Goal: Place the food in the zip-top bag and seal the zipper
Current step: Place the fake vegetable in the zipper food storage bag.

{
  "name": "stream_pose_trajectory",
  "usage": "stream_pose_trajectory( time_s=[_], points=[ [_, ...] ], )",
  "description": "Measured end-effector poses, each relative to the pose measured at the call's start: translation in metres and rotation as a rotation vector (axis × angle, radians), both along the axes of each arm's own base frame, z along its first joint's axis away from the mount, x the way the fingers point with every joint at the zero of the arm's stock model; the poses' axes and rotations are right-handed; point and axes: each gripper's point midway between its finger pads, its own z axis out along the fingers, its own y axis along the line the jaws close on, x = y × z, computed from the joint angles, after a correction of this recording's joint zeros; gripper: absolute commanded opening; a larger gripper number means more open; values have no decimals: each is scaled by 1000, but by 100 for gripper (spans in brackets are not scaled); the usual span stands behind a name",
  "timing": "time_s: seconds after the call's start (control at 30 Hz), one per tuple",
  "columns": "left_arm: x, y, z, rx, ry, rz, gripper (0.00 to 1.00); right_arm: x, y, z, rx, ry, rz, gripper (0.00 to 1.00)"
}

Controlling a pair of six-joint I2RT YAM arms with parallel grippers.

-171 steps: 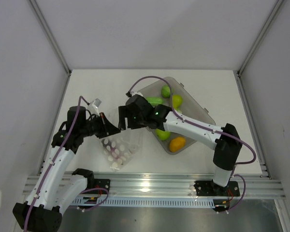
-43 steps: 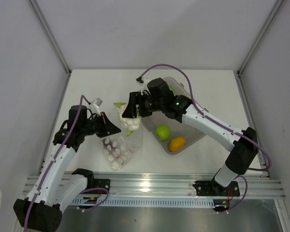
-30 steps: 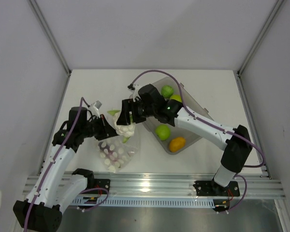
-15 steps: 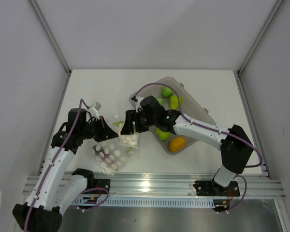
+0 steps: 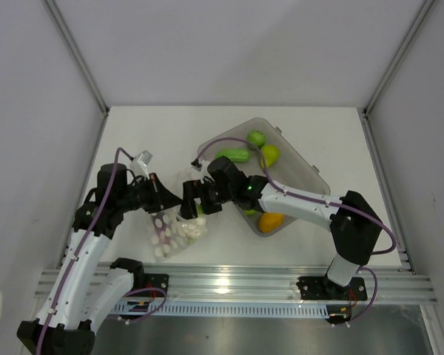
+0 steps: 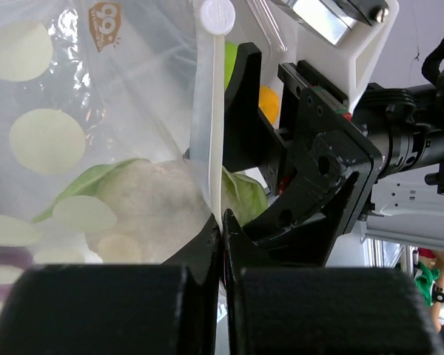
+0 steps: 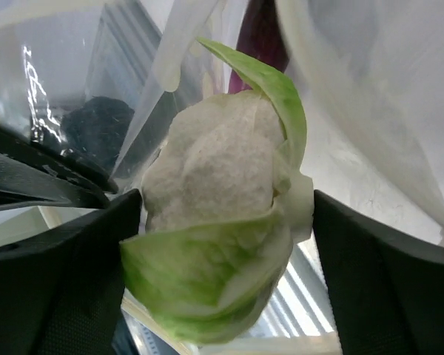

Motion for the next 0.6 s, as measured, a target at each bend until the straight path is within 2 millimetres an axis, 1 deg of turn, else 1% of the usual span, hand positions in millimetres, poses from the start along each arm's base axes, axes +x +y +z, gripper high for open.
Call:
stream_pose_trajectory(
  time_s=[0.03, 0.17, 0.27, 0.4, 0.6],
  points=[
    [0, 0, 1, 0, -4, 0, 1, 1, -1, -1, -7, -6, -4, 100],
    [0, 0, 3, -1, -7, 0, 1, 9, -6, -2, -25, -23, -30, 99],
    [0, 0, 2, -1, -7, 1, 1, 16, -14, 4, -31, -34, -55, 100],
    [1, 0, 3, -2, -11, 1, 1, 26, -28, 27, -7, -68, -96, 99],
    [4, -1, 3, -5, -15, -1, 1, 49, -57, 72, 4, -158, -211, 99]
  ],
)
